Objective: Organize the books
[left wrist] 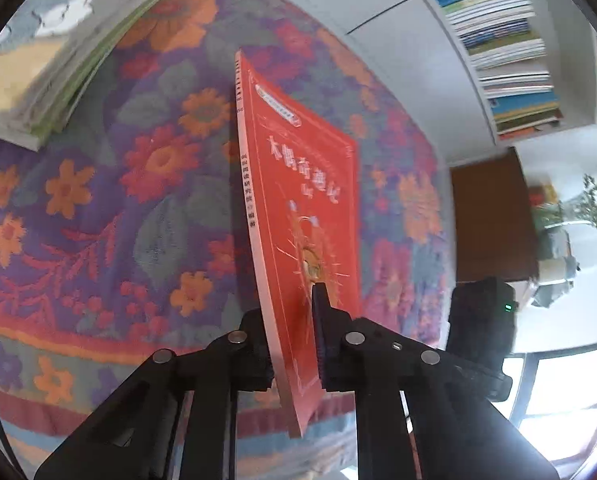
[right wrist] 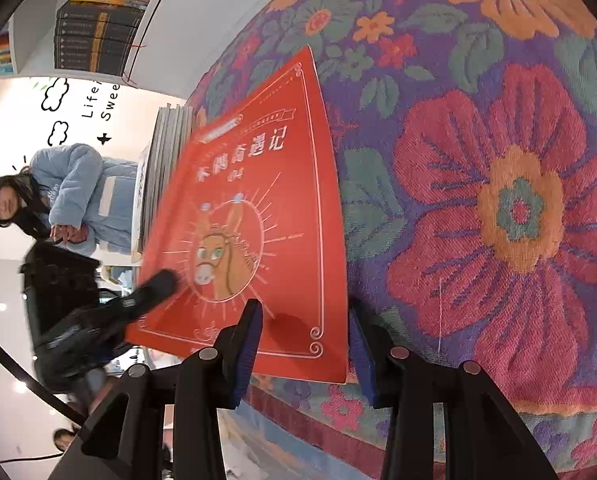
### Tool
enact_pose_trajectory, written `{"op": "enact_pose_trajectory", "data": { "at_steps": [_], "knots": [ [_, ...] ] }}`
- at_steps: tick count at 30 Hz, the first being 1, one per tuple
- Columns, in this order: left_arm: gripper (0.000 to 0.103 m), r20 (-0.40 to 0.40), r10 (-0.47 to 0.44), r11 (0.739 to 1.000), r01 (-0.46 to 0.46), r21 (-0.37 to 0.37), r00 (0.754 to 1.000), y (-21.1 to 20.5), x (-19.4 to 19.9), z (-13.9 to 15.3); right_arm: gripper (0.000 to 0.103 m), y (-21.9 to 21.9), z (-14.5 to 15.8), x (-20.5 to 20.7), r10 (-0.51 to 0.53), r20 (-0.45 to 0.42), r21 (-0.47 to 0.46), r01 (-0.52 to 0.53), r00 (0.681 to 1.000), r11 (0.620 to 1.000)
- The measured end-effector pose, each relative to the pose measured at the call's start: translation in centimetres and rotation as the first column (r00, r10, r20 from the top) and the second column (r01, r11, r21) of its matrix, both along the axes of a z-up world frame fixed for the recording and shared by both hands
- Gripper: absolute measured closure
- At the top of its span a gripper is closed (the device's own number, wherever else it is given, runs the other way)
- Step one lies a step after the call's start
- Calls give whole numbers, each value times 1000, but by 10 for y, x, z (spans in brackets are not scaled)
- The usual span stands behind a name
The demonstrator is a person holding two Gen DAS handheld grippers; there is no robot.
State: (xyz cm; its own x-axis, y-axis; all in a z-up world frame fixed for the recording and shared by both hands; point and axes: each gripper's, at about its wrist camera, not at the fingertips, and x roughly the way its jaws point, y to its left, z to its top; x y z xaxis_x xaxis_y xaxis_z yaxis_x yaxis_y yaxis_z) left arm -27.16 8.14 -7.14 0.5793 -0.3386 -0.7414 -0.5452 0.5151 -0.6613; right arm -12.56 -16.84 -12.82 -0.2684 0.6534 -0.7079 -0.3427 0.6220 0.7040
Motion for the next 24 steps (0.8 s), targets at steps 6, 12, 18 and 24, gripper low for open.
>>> {"op": "enact_pose_trajectory", "data": {
  "at_steps": [6,12,18,24],
  "knots": [
    [92,108,101,944,-61,-324,989,14,3,-15,49,-4,-11,11,-5,-128,61,13,992,998],
    [92,154,180,879,-89,-469,972,27,2,-18,45,-1,-35,35,-57,-330,211,133,942,969],
    [90,33,86,958,-74,-276,996,19,9,-12,72,27,-3,32,13,-146,223,20,989,975],
    [78,-54,-61,996,64,64,997,-5,21,22,73,58,63,-18,203,366,-51,-198,908,979]
  ]
}}
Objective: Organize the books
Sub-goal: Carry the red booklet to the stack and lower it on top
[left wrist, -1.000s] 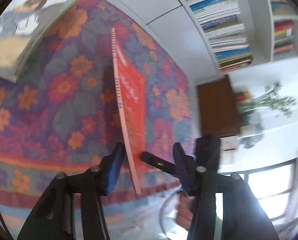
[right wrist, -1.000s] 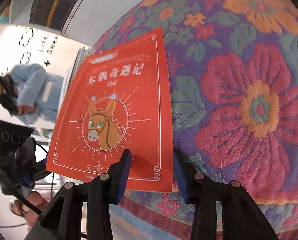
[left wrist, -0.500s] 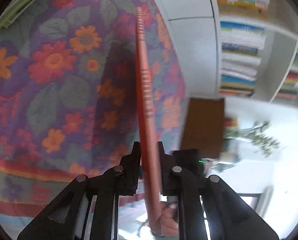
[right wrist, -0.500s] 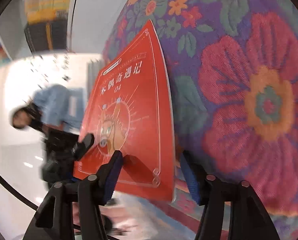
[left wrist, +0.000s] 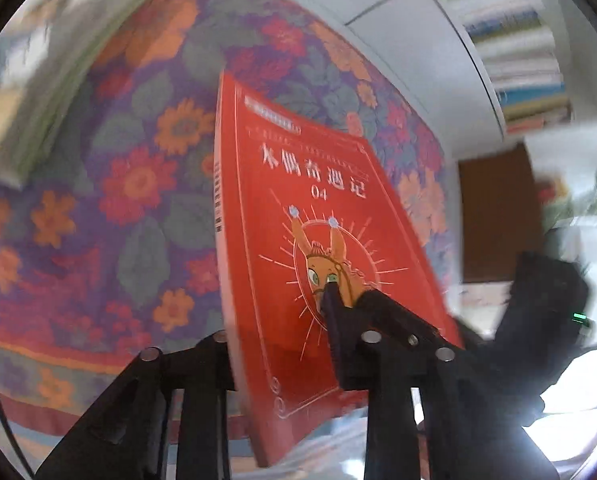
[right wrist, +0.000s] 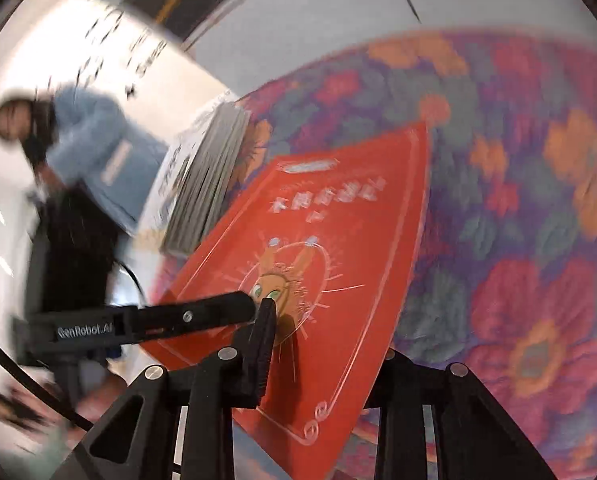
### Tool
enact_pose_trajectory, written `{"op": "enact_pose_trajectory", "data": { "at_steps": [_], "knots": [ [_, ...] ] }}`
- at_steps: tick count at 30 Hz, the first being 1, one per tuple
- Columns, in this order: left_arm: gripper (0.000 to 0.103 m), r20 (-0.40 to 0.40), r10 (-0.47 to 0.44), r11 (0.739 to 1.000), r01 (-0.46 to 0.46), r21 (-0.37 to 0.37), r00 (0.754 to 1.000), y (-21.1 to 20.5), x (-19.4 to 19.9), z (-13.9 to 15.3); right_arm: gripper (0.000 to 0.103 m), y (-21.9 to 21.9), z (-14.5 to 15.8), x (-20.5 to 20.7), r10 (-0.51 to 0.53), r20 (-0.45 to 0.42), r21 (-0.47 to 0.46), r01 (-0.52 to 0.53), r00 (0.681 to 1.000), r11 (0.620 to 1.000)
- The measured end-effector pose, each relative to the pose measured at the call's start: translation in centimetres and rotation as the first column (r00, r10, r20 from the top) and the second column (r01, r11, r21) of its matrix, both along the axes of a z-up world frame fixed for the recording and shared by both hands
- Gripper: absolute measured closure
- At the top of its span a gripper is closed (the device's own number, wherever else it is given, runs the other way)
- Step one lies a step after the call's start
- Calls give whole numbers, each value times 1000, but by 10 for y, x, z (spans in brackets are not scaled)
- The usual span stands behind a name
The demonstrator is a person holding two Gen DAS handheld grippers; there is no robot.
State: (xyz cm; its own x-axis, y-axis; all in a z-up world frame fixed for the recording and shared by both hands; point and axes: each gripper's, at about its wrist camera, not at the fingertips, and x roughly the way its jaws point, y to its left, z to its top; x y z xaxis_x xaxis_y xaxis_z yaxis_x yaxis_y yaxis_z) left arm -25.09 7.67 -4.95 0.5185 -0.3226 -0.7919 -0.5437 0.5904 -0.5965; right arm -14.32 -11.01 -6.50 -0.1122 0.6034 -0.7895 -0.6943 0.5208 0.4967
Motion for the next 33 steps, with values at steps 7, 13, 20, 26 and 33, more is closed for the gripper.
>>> {"op": "enact_pose_trajectory", "data": {
  "at_steps": [7,13,20,26,33],
  "knots": [
    [77,65,-99,984,89,153,993,-14,-12,50,73,-9,42,-28,-3,129,19,1,992,1000],
    [77,162,-52,974,14,226,985,31,-48,101,73,30,90,-59,7,205,97,-27,979,995],
    [77,180,10,948,-67,313,984,111,-91,126,73,126,113,-88,42,195,187,-79,980,979],
    [77,149,30,942,-78,326,988,171,-104,107,73,193,99,-105,40,168,169,-68,985,983],
    [76,94,-11,966,-14,260,995,215,-87,58,72,238,59,-106,36,140,70,-46,990,997]
  ]
}}
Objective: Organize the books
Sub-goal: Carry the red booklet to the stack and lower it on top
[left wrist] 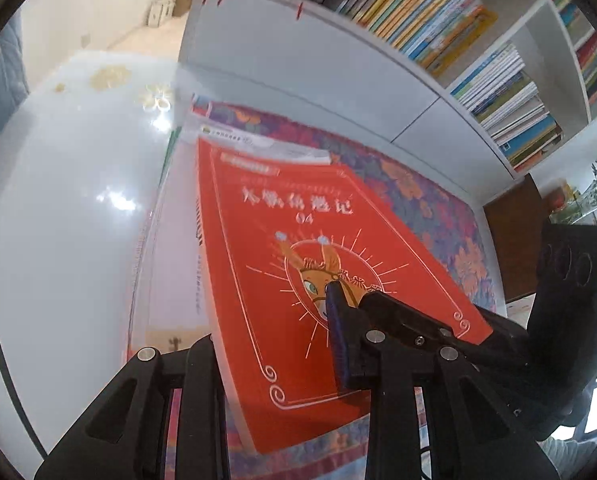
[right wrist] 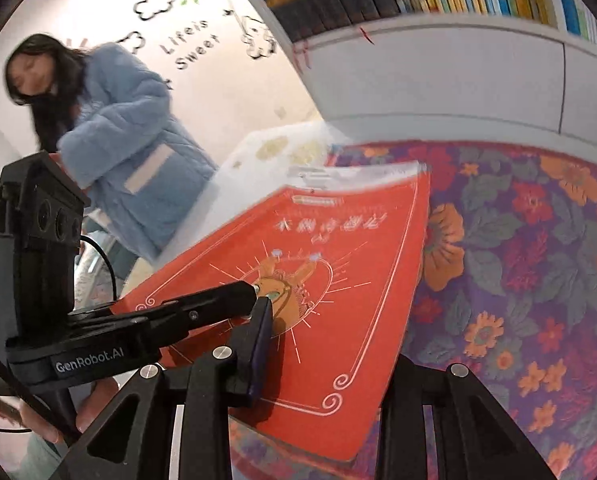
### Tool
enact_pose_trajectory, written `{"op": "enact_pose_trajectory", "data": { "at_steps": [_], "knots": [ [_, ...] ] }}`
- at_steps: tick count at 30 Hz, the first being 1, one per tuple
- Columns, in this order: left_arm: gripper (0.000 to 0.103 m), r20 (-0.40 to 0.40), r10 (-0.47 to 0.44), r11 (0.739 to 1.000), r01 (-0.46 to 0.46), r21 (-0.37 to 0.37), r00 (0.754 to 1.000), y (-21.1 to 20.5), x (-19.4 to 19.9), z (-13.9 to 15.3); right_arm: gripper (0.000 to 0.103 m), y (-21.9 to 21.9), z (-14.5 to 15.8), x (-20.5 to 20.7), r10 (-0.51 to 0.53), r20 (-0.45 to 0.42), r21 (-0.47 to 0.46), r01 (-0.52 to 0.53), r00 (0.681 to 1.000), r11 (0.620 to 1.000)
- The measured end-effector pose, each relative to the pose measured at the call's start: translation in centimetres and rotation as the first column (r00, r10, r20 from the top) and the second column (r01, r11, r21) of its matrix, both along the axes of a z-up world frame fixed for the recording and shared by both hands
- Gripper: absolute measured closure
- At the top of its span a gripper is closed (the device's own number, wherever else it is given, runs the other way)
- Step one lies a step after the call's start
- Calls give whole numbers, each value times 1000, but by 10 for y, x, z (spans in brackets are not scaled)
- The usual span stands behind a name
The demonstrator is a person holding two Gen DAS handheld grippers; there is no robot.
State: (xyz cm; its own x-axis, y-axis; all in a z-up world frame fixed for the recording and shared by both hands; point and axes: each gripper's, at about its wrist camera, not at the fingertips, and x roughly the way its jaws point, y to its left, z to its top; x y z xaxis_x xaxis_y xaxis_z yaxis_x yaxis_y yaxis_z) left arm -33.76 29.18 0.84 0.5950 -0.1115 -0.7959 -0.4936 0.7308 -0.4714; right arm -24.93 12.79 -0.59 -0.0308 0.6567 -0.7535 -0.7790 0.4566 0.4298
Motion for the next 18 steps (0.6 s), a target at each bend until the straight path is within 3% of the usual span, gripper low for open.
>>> {"op": "enact_pose_trajectory", "data": {
  "at_steps": [11,15,18],
  "knots": [
    [72,-35,44,985,-49,-167,998,35,-11,-48,72,27,-45,16,-76,-124,-99,64,989,993],
    [72,-37,85,985,-90,-146,996,41,-11,-47,70,30,-47,14,-97,-140,-100,83,985,991],
    [74,-39,192,974,-195,-117,981,49,-23,-45,65,31,-48,13,-110,-139,-107,96,984,990]
  ]
}}
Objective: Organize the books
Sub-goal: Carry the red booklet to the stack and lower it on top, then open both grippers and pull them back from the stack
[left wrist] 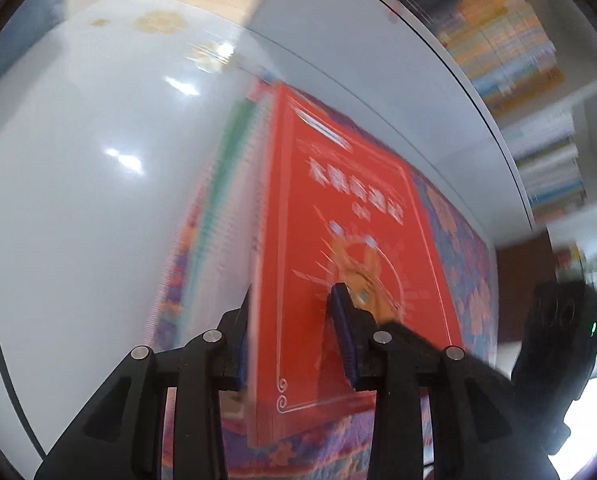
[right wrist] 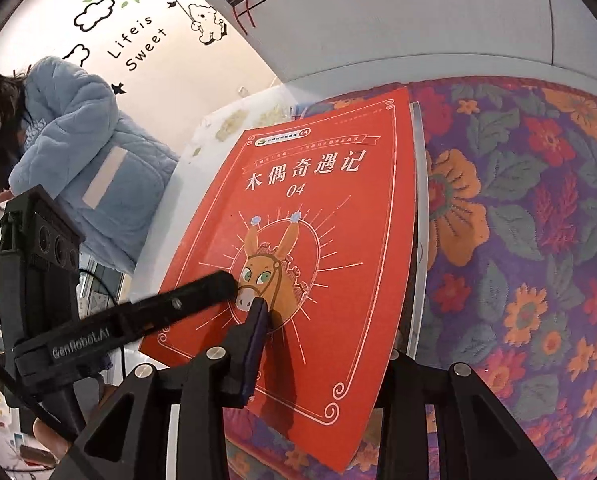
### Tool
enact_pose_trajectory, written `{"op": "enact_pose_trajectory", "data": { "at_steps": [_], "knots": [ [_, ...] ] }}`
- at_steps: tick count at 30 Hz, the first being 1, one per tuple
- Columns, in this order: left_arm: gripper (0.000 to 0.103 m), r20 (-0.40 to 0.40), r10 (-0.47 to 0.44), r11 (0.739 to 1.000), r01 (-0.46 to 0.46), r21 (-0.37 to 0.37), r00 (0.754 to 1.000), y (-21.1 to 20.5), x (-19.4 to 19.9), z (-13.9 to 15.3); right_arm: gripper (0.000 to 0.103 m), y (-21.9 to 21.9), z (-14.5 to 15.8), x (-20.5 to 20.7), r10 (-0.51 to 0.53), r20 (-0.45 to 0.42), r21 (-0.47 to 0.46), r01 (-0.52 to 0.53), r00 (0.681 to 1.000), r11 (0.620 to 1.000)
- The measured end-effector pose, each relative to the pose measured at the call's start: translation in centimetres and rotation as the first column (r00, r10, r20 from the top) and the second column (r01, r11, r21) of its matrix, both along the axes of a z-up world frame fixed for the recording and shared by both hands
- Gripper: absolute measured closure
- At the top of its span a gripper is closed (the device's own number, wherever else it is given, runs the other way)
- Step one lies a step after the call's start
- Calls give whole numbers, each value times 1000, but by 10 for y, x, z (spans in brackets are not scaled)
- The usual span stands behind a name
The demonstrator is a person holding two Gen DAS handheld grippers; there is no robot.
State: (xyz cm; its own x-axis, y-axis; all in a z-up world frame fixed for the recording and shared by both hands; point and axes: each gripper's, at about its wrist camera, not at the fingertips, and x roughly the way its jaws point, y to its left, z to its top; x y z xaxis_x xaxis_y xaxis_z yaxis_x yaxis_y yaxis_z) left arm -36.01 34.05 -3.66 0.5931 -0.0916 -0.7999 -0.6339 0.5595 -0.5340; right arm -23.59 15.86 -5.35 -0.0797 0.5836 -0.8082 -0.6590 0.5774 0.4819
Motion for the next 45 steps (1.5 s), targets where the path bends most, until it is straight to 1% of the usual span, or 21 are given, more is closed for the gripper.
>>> {"op": "enact_pose_trajectory", "data": {
  "at_steps": [1,2,4,6,8,10,13,15,18,20,22,24,26,27,29,31,34,37,41,43,45],
  "knots": [
    [74,-2,30,999,-30,19,1000,2,-5,2,61,0,-3,1,-3,-19,-10,2,1000,1000],
    [73,-14,62,997,-62,51,998,2,-10,6,61,0,-3,1,-1,-25,-11,1,1000,1000],
    [72,-69,101,984,-90,153,992,-3,-18,13,55,-1,-1,-2,29,-23,-29,-29,999,999],
    [71,-135,68,969,-34,244,988,-16,-21,21,52,-3,2,-6,70,-2,-59,-70,998,996],
    [71,-154,22,963,21,269,988,-34,-21,28,52,-10,5,-14,113,38,-103,-108,993,989],
    [70,-150,-25,961,64,269,988,-57,-17,33,50,-30,6,-18,109,82,-156,-96,991,983],
    [70,-137,-92,957,125,262,986,-93,-3,40,50,-66,7,-14,58,97,-216,-36,994,976],
    [70,-127,-134,950,164,267,983,-118,10,48,50,-95,14,-7,-1,113,-217,26,994,976],
    [70,-85,-193,932,210,296,977,-160,29,69,50,-138,34,7,-108,180,-211,146,978,967],
    [70,-68,-223,907,233,350,972,-186,38,90,50,-172,55,23,-198,237,-188,245,951,951],
    [69,-43,-251,875,245,417,967,-215,48,116,50,-196,72,37,-263,263,-155,310,928,938],
    [56,-4,-263,852,234,468,965,-240,56,143,49,-219,88,53,-319,276,-119,361,907,925],
    [13,34,-267,823,209,528,963,-262,63,168,49,-243,103,66,-368,272,-83,403,889,911],
    [8,52,-261,805,187,563,964,-272,64,178,49,-253,110,73,-381,270,-66,412,884,909],
    [4,65,-250,775,159,612,966,-293,70,190,47,-271,122,80,-401,281,-44,429,872,902],
    [4,21,-264,756,193,625,964,-315,84,194,38,-293,131,85,-410,289,-25,435,865,900],
    [4,-71,-309,746,287,600,949,-343,105,184,37,-319,136,87,-415,304,-9,438,858,899],
    [4,-152,-303,736,332,590,941,-373,119,163,37,-333,133,92,-381,320,-27,411,867,911],
    [4,-177,-297,739,343,580,938,-403,125,149,37,-355,124,103,-371,292,-47,401,882,915],
    [4,-172,-284,750,330,573,943,-412,125,147,37,-363,119,108,-373,282,-62,405,884,912],
    [4,-163,-262,749,307,587,951,-416,124,147,37,-370,117,109,-379,275,-67,411,883,909]
  ]
}}
